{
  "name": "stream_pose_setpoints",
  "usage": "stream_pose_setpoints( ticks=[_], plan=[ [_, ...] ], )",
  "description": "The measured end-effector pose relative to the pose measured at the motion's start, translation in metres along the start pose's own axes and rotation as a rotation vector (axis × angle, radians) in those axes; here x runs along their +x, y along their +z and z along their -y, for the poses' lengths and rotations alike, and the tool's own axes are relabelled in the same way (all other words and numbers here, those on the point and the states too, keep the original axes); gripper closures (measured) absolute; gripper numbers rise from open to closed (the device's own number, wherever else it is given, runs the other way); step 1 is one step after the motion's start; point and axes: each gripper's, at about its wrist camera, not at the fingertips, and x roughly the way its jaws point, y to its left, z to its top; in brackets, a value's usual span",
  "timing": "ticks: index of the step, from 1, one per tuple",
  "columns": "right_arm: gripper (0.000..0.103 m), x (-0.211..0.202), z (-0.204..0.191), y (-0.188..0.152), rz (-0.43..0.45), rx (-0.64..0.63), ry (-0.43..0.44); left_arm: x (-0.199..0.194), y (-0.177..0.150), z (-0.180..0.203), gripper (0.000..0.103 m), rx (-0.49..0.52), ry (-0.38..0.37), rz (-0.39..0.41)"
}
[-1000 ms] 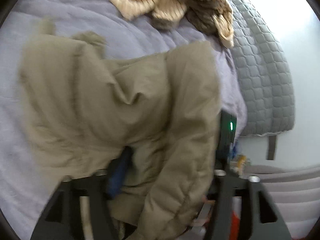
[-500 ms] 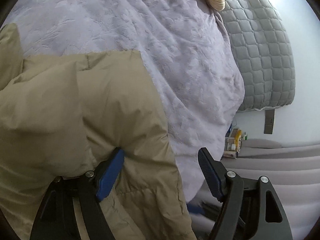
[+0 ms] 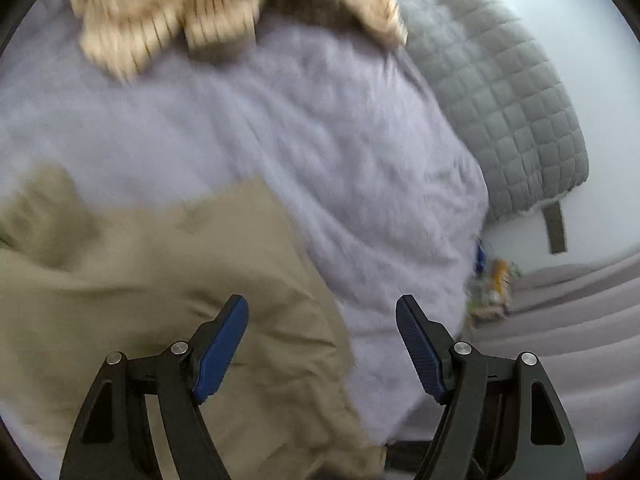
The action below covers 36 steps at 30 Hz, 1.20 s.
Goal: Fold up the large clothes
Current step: 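Lay the jacket down and pinch its collar with the right tool while the left tool presses the body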
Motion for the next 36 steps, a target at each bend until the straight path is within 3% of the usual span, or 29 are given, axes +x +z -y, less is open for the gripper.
stream_pose_setpoints(
  ticks=[4, 6, 9, 12, 20, 26, 27, 32, 36],
  plan=[
    [0.083, -0.002, 0.011, -0.003, 0.030, -0.031, -0.113, -0.061, -0.015, -0.026, 0.027, 0.007, 0.208, 0.192],
    [0.083, -0.002, 0.013, -0.004, 0.033, -0.029, -0.137, -0.076, -0.026, -0.054, 0.027, -0.044, 0.292, 0.220],
    [0.083, 0.002, 0.013, -0.003, 0.038, -0.036, -0.160, -0.073, -0.041, -0.102, 0.027, -0.159, 0.392, 0.184],
    [0.083, -0.001, 0.013, -0.006, 0.053, -0.067, -0.205, -0.058, -0.049, -0.124, 0.027, -0.218, 0.389, 0.169],
    [0.083, -0.001, 0.053, 0.015, 0.099, 0.011, -0.282, 0.021, -0.005, -0.082, 0.026, -0.087, 0.452, 0.137],
    [0.078, -0.014, 0.082, 0.028, 0.081, 0.105, -0.234, 0.058, 0.009, -0.059, 0.026, -0.005, 0.530, 0.121],
    [0.074, -0.021, 0.082, 0.027, 0.093, 0.103, -0.237, 0.058, 0.009, -0.060, 0.026, -0.008, 0.529, 0.121],
    [0.073, -0.073, 0.065, 0.030, 0.217, 0.027, -0.246, 0.056, 0.007, -0.067, 0.026, -0.025, 0.519, 0.122],
    [0.073, -0.073, 0.031, 0.050, 0.222, -0.086, -0.175, 0.057, 0.006, -0.067, 0.026, -0.022, 0.528, 0.123]
  ],
)
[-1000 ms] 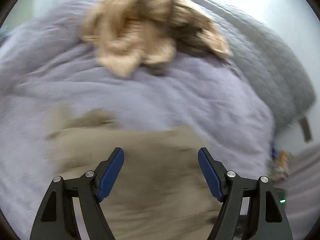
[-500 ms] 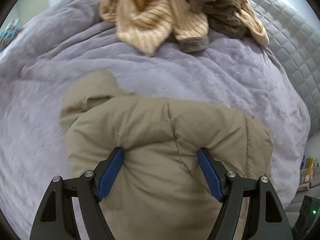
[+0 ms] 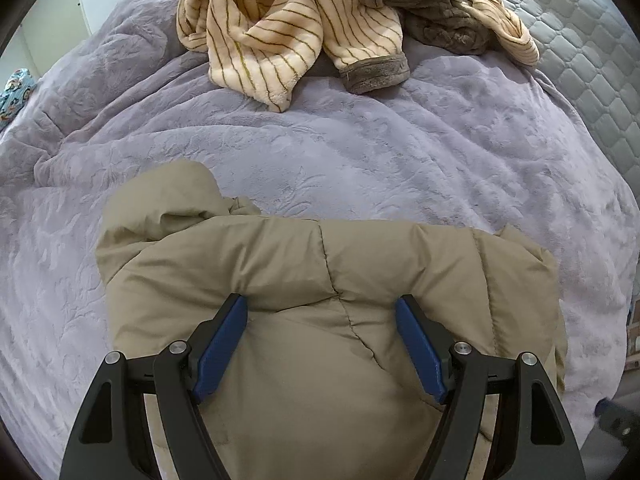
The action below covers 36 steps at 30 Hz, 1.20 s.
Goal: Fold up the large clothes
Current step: 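Lay the jacket down and pinch its collar with the right tool while the left tool presses the body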
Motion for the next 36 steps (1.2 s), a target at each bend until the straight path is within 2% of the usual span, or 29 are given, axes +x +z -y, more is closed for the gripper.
stream_pose_setpoints(
  ticks=[3, 7, 11, 18, 23, 28, 30, 34, 35, 36],
  plan=[
    [0.073, 0.027, -0.031, 0.010, -0.050, -0.103, -0.040, -0.001, 0.000, 0.001, 0.026, 0.001, 0.006, 0.000],
    [0.073, 0.057, -0.045, 0.006, -0.107, -0.128, -0.053, -0.004, -0.001, -0.001, 0.026, 0.004, 0.012, -0.002],
    [0.073, 0.078, -0.042, 0.000, -0.152, -0.134, -0.089, -0.006, -0.002, -0.001, 0.026, 0.007, 0.007, -0.004],
    [0.073, 0.083, -0.040, -0.001, -0.170, -0.116, -0.088, -0.013, -0.003, -0.002, 0.026, -0.001, 0.015, -0.015],
    [0.073, 0.083, -0.041, -0.004, -0.174, -0.118, -0.096, -0.031, -0.007, -0.008, 0.026, -0.016, 0.046, -0.020],
    [0.073, 0.085, -0.042, -0.001, -0.175, -0.119, -0.096, -0.064, -0.024, -0.028, 0.026, -0.039, 0.048, -0.004],
    [0.073, 0.087, -0.041, 0.000, -0.176, -0.115, -0.093, -0.079, -0.034, -0.039, 0.026, -0.052, 0.083, 0.012],
    [0.073, 0.087, -0.043, 0.001, -0.178, -0.115, -0.095, -0.096, -0.055, -0.065, 0.026, -0.126, 0.081, -0.007],
    [0.073, 0.087, -0.043, 0.001, -0.179, -0.117, -0.094, -0.098, -0.059, -0.070, 0.022, -0.137, 0.079, -0.012],
    [0.073, 0.087, -0.043, 0.001, -0.179, -0.119, -0.094, -0.099, -0.065, -0.075, 0.009, -0.148, 0.083, -0.016]
  ],
)
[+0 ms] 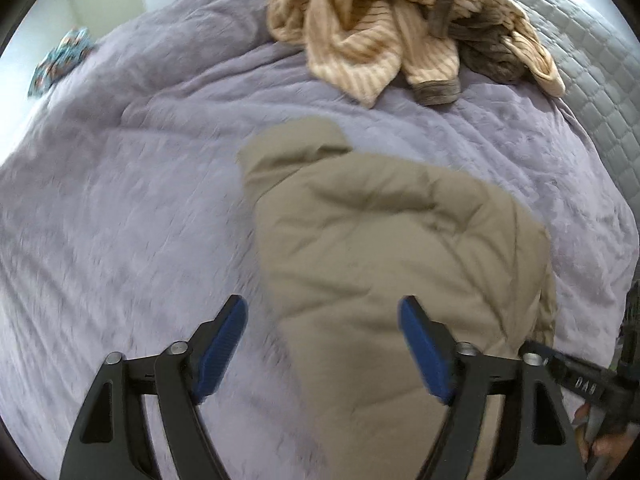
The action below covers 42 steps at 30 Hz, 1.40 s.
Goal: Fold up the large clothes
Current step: 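Lay the jacket down and pinch its collar with the right tool while the left tool presses the body, then grasp the folded khaki jacket with both tools and lift it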
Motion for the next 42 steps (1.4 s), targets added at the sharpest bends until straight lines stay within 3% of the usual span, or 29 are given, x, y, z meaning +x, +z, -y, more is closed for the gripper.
stream_pose_setpoints(
  ticks=[1, 3, 8, 12, 14, 16, 19, 23, 25, 27, 28, 32, 37, 42],
  plan=[
    [0.073, 0.000, 0.000, 0.000, 0.000, -0.002, 0.000, -0.001, -0.004, -0.004, 0.001, -0.007, 0.013, 0.004],
    [0.073, -0.001, -0.002, 0.000, 0.001, -0.006, 0.000, -0.002, -0.014, -0.011, 0.001, -0.015, 0.032, 0.010],
    [0.073, -0.006, -0.004, 0.001, 0.005, -0.014, 0.005, 0.006, -0.029, -0.030, 0.001, -0.086, -0.056, -0.048],
    [0.072, -0.022, -0.001, 0.005, 0.034, -0.031, 0.016, 0.018, -0.038, -0.037, 0.001, -0.106, -0.084, -0.106],
    [0.065, -0.029, 0.004, 0.009, 0.046, -0.038, 0.016, 0.023, -0.043, -0.040, 0.001, -0.131, -0.131, -0.131],
    [0.050, -0.035, 0.012, 0.014, 0.058, -0.038, 0.016, 0.028, -0.045, -0.043, 0.001, -0.154, -0.175, -0.148],
    [0.048, -0.037, 0.029, 0.022, 0.051, -0.008, 0.027, 0.035, -0.049, -0.045, 0.001, -0.196, -0.241, -0.165],
    [0.032, -0.031, 0.046, 0.027, 0.024, 0.022, 0.059, 0.046, -0.049, -0.045, 0.001, -0.248, -0.333, -0.188],
    [0.013, -0.027, 0.050, 0.029, 0.015, 0.006, 0.085, 0.051, -0.047, -0.045, 0.001, -0.252, -0.353, -0.194],
    [0.009, -0.022, 0.052, 0.034, -0.002, -0.021, 0.118, 0.055, -0.045, -0.045, 0.001, -0.250, -0.369, -0.203],
    [0.000, -0.020, 0.053, 0.035, -0.006, -0.033, 0.131, 0.057, -0.044, -0.045, 0.001, -0.252, -0.383, -0.205],
    [0.000, -0.010, 0.055, 0.043, -0.039, -0.052, 0.207, 0.063, -0.039, -0.047, 0.001, -0.254, -0.444, -0.220],
    [0.000, 0.008, 0.056, 0.054, -0.106, -0.080, 0.291, 0.078, -0.039, -0.048, 0.001, -0.276, -0.589, -0.266],
    [0.000, 0.045, 0.063, 0.069, -0.207, -0.084, 0.344, 0.095, -0.042, -0.051, 0.001, -0.340, -0.622, -0.290]
  ],
)
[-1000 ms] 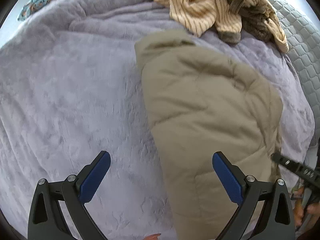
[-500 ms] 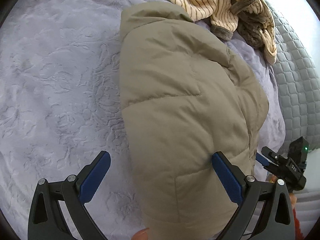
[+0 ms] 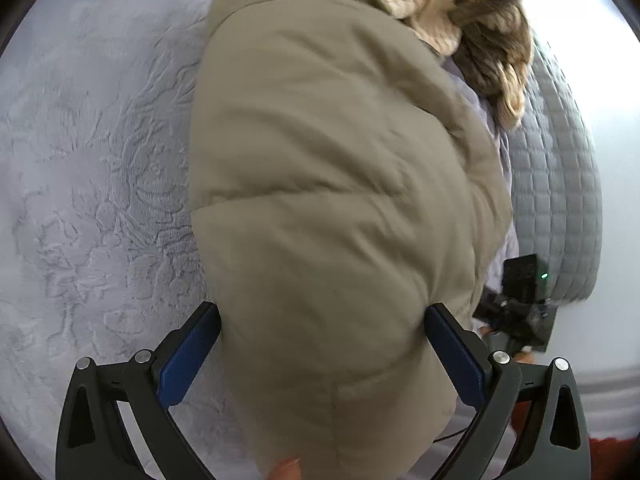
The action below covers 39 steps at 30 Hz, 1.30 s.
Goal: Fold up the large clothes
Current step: 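Grasp the folded khaki jacket with both tools and lift it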
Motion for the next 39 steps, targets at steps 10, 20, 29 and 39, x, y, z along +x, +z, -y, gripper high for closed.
stream_pose_setpoints(
  ticks=[10, 20, 29, 39],
  plan=[
    [0.000, 0.053, 0.004, 0.036, -0.114, 0.018, 0.252, 0.032, 0.007, -0.005, 0.001, -0.096, -0.066, 0.037],
    [0.006, 0.080, -0.004, 0.045, -0.160, 0.092, 0.205, 0.033, 0.008, 0.011, 0.009, -0.082, -0.027, 0.096],
    [0.047, 0.057, -0.056, 0.021, 0.016, 0.088, 0.234, -0.024, 0.017, 0.035, 0.028, 0.055, -0.089, 0.126],
    [0.047, 0.110, -0.183, 0.068, 0.035, -0.021, 0.313, -0.141, 0.070, 0.015, 0.028, 0.116, -0.064, 0.289]
  ],
)
